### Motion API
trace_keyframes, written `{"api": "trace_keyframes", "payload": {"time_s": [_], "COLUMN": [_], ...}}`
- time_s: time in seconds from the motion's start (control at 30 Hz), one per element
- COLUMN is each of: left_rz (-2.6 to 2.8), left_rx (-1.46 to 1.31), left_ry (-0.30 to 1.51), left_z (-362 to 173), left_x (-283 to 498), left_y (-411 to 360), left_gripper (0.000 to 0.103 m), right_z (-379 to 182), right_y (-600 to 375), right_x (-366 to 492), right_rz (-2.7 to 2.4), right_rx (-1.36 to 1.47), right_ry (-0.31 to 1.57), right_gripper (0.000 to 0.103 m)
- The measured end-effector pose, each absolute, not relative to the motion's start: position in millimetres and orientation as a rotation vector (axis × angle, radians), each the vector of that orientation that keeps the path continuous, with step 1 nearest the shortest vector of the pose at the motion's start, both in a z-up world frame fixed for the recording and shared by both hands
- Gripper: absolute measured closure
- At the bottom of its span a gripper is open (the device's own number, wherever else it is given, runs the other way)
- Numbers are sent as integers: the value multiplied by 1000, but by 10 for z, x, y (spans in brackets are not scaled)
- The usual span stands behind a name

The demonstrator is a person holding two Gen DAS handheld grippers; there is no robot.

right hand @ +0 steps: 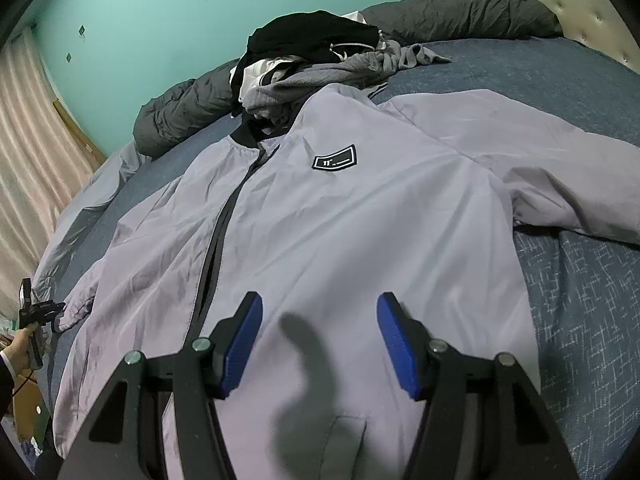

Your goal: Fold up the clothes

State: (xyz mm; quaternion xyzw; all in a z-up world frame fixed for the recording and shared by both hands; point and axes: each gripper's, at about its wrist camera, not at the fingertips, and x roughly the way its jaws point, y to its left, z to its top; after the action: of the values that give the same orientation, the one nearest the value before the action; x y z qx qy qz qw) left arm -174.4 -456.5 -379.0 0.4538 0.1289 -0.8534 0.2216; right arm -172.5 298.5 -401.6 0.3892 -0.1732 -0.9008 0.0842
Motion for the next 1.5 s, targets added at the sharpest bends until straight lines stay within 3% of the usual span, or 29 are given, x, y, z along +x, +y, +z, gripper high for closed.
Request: {"api": "trace_keyframes", "payload": {"time_s": [0.07,0.37,0.47,0.63,0.7,0.77,0.9,1.07,1.13,1.5], "left_rz": [-2373,-2323,-2281,-2229,-2222,-2251,-2330,-2524,-2608,-2863], "left_rx": [1236,1036,1179,1200,1153,1101,1019,1126,1185,1489], "left_ry": [337,354,406,334,304,304,270,290,289,-55], "left_z": [-3729,-3218,-3393,-3464,-3342,-3218,-2977,-2993,-3023,-3402], "left_x": [-1726,-1615,-1755,-1794,-1759,-1733,-1804,-2232,-2432,-3650], "left_y": [-4551,-4819,-4856,-4746,-4675,-4551,-4257,-3752,-3510,-2212], "left_gripper": [92,93,92,85,55,44,44,44,44,44], "right_z": [-4018,-4015,-4012,-4013,-4011,-4011,-4004,-3879,-3819,-3676], "right_y": [2978,2968,2963,2951,2959,2962,2935,2819,2733,2110], "right_x": [-1725,-1730,-1735,-1731,-1722,-1719,-1728,-1745,-1808,-2849], "right_rz": [-2689,-2690,-2690,-2687,-2687,-2686,-2680,-2628,-2589,-2373], "right_rx": [1162,1158,1156,1157,1155,1155,1160,1127,1113,1217], "right_ry": [-511,-511,-511,-507,-513,-516,-509,-523,-532,-566], "right_gripper": [42,42,42,42,42,42,42,42,38,37]}}
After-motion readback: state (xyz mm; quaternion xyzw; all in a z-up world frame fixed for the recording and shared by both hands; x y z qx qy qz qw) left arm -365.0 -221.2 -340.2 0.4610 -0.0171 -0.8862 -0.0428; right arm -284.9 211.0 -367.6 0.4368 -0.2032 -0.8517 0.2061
